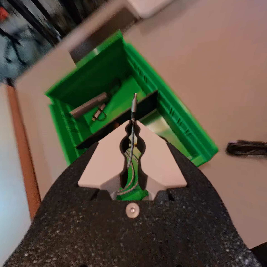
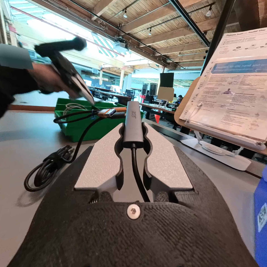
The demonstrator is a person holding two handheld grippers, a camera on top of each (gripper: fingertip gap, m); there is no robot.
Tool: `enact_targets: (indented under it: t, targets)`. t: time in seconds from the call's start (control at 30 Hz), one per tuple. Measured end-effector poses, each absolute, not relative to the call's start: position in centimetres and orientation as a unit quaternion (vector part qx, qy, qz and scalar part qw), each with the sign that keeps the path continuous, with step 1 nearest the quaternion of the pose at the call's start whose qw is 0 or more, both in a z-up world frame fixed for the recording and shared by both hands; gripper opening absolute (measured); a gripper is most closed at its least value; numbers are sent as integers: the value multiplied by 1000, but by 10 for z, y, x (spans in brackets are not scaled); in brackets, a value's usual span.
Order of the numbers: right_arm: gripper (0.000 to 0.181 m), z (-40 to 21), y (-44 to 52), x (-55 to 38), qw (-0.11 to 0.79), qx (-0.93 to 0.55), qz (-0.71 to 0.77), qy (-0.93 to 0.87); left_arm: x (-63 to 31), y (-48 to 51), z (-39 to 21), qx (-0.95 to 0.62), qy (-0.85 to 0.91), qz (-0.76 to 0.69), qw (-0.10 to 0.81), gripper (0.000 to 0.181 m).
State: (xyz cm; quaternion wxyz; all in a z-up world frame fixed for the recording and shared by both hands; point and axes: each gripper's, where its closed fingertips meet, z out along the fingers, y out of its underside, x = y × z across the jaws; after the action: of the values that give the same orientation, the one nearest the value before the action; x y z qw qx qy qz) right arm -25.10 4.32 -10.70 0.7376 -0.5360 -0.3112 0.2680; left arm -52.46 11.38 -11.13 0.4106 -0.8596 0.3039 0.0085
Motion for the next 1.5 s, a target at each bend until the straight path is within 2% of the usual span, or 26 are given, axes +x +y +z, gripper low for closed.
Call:
enact_targets:
  t: [0.2,0.3,0.43,0.53,0.7,0.8,0.9,1.0,1.2,1.4,1.5]
  targets:
    - [22,-100,53,-229,763,-547,222,-264,-488,61,71,-715,294,6,634,0]
    - [22,-98,60,-216,770,-558,198,-236,-463,24,149,-629,297,34,718,1]
    - [22,-98,64,-204,774,-570,179,-210,-429,-1,213,-566,312,32,763,0]
    - [22,-98,66,-198,774,-576,170,-200,-404,0,231,-558,325,-2,764,1]
    - [22,-96,67,-190,777,-580,160,-184,-378,35,195,-590,350,3,727,1]
    - [22,-98,70,-181,777,-590,147,-166,-366,41,160,-608,375,-52,698,1]
    - [22,-98,72,-175,775,-595,149,-152,-344,29,100,-646,444,-128,608,1]
    - [22,-96,70,-178,779,-588,152,-157,-336,31,29,-676,486,-114,542,1]
    - [22,-97,63,-200,774,-577,149,-214,-339,49,-65,-701,470,-67,532,1]
    - [22,-102,61,-211,768,-578,124,-246,-342,58,-106,-693,448,56,561,1]
    - [22,-104,63,-211,767,-581,88,-257,-347,61,-131,-710,450,91,534,2]
